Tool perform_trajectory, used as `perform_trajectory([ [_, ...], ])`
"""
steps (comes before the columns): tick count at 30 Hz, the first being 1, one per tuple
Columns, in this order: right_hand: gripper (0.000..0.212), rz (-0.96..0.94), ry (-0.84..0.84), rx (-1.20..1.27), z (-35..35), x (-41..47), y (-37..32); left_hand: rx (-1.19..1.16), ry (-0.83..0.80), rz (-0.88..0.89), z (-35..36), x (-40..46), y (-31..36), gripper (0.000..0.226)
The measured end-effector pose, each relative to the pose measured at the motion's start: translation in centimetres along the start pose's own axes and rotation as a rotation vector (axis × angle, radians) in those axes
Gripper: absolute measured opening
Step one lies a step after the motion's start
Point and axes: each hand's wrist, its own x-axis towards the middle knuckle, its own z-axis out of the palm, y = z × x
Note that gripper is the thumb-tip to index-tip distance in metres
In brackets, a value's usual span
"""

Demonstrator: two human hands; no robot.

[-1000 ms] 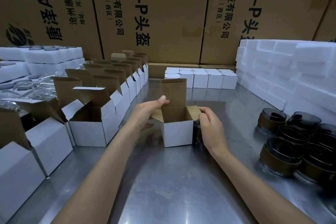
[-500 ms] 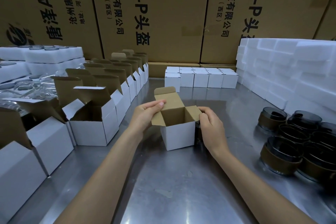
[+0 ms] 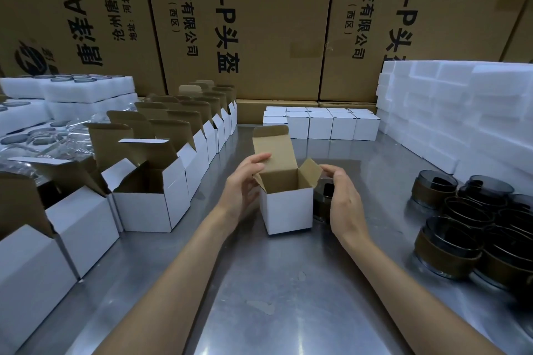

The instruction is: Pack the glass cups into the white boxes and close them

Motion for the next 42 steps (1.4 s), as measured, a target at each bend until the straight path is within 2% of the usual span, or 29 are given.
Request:
perform_trajectory([
  [5,0.045,0.033,-0.036,0.02,-0.7,0.5,0.0,0.121,-0.153,0.028,-0.6,-0.2,0.2,0.059],
  [8,0.034,0.021,-0.109,-0.158,-1.1,0.9,0.6,0.134,-0.266,0.009,-1.3,-0.2,0.0,0.068],
  [11,0.039,0.01,-0.12,-0.352,-1.3,1.2,0.9,0.171,-0.285,-0.007,-1.7,-0.1,-0.5,0.081],
  [14,0.036,-0.034,-0.005,-0.34,-1.7,1.2,0.7,0.283,-0.278,-0.009,-1.6,0.0,-0.7,0.087],
  [17,0.037,-0.128,0.207,-0.165,-2.2,1.0,-0.8,0.346,-0.278,0.006,-1.6,0.1,-0.9,0.09],
  [19,0.041,-0.27,0.317,-0.112,-2.4,0.8,-2.2,0.387,-0.288,0.025,-1.4,0.0,-1.0,0.092],
  [21,0.046,-0.44,0.339,-0.148,-2.3,0.3,-3.4,0.408,-0.293,0.038,-1.1,-0.1,-1.0,0.093],
  [25,0.049,-0.676,0.153,-0.348,-1.3,-1.1,-4.5,0.406,-0.292,0.05,-0.5,-0.2,-1.0,0.093],
  [28,0.046,-0.753,0.019,-0.516,-0.3,-1.7,-4.3,0.405,-0.32,0.068,-0.3,-0.4,-1.0,0.09],
  [32,0.044,-0.649,-0.074,-0.639,-0.1,-1.4,-3.9,0.392,-0.31,0.072,-0.2,-0.6,-0.9,0.089],
  [38,0.037,-0.599,-0.106,-0.779,-0.6,-0.8,-3.7,0.399,-0.302,0.059,0.1,-0.7,-0.8,0.093],
  [42,0.053,-0.523,-0.166,-0.895,-0.8,-0.6,-3.1,0.395,-0.295,0.032,0.0,-0.6,-0.9,0.1],
])
